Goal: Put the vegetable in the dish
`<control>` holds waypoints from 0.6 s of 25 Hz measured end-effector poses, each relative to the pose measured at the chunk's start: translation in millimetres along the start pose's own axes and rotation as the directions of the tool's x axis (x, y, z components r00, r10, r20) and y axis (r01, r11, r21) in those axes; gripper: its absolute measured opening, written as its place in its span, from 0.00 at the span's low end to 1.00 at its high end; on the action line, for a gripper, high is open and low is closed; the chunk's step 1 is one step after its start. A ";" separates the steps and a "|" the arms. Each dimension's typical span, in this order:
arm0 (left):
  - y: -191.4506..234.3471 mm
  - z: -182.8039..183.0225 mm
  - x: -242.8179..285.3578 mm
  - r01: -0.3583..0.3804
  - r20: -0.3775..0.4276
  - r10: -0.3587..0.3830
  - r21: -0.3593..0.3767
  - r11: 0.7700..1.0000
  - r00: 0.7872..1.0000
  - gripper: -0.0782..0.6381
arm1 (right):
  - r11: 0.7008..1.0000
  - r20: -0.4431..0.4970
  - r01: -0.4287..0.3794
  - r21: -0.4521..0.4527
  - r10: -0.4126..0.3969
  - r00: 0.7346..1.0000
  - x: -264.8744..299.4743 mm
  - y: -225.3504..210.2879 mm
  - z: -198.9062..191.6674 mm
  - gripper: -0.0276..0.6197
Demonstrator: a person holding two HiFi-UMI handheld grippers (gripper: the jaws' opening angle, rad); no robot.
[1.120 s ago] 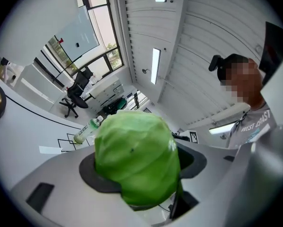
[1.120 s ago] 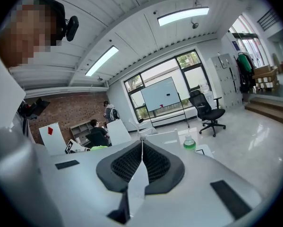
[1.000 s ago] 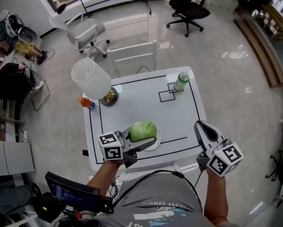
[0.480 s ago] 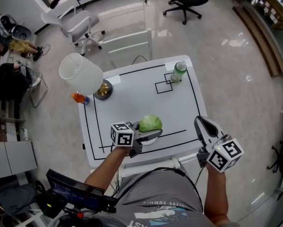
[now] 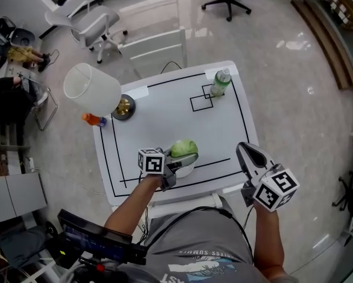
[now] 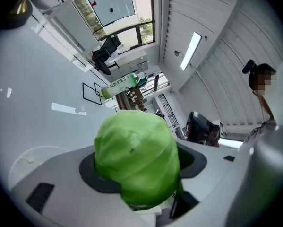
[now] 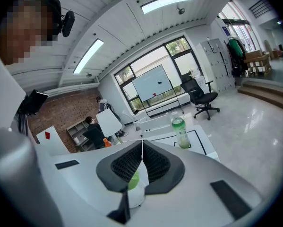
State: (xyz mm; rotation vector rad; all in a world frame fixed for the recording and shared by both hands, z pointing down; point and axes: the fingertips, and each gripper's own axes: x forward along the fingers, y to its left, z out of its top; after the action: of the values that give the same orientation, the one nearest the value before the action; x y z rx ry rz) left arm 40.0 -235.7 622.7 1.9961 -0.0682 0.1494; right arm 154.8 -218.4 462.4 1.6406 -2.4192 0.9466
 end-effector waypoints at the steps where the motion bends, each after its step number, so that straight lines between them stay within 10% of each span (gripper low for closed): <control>1: 1.2 -0.2 1.5 0.004 0.006 -0.004 -0.016 1.000 1.000 0.53 | 1.000 -0.003 -0.003 0.000 0.003 1.000 0.8 0.1 -0.1 0.06; 15: 16.2 7.6 5.5 0.025 0.021 -0.024 -0.058 0.998 1.000 0.53 | 1.000 -0.047 -0.022 0.004 0.022 0.999 20.7 14.2 -12.8 0.06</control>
State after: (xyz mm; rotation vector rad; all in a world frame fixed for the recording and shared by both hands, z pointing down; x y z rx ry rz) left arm 44.2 -249.3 634.9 1.9395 -0.0605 0.1109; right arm 130.2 -225.3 474.2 1.5773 -2.4117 0.9824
